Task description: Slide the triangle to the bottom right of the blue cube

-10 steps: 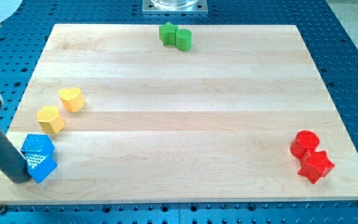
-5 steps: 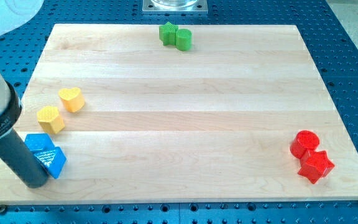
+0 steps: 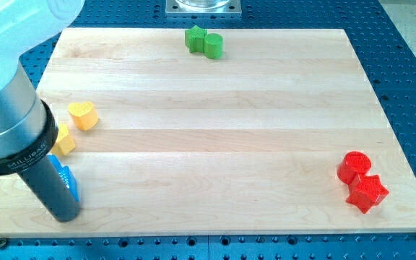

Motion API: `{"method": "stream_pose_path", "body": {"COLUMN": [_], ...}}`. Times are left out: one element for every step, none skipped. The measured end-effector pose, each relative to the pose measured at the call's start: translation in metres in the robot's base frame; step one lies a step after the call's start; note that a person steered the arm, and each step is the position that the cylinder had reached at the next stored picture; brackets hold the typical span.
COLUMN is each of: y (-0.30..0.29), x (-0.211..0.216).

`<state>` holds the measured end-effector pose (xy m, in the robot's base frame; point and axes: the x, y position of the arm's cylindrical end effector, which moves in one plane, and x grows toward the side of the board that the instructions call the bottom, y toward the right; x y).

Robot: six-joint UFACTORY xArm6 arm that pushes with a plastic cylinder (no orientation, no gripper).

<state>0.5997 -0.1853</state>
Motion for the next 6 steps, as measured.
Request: {"method": "stream_pose_path", "body": {"y": [0.016, 0.047, 0.096, 0.127, 0.168, 0.132], "x": [-0.013, -0.015, -0.051, -0.140, -0.226, -0.254]}}
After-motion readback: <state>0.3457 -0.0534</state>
